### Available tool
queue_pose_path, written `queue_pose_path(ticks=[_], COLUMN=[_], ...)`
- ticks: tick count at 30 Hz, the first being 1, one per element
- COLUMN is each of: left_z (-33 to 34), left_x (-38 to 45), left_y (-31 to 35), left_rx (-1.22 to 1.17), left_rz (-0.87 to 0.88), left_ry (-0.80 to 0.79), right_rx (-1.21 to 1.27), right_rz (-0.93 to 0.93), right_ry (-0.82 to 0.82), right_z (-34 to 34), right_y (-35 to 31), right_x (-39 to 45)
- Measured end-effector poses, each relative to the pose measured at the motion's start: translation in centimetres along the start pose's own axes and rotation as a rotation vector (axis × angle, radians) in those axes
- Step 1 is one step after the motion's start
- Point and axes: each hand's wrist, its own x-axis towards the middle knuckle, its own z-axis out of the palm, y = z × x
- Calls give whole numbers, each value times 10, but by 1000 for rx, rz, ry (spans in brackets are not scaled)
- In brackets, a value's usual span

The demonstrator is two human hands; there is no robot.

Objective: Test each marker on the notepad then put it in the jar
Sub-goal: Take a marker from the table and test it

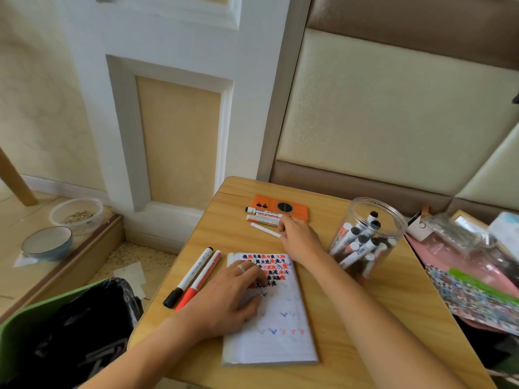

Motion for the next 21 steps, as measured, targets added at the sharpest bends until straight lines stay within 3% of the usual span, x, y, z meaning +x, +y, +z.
queue_pose_path(ticks=[4,7,12,16,21], left_z=[3,3,5,5,6], left_x=[-3,-5,-4,-2,-3], left_y=[1,6,9,8,10], left_rx=[-25,-99,-141,-81,-65], left_rz=[-44,-76,-78,-100,-107], left_ry=[21,75,145,268,234], right_rx=[166,521,1110,1337,1365], right_rz=[-21,23,137,159,208], right_ry=[133,209,-8,-2,8], right_z=[-17,-34,-50,-59,-61], right_y=[-19,-42,-60,-51,-24], right_x=[-27,-66,-106,-115,-115])
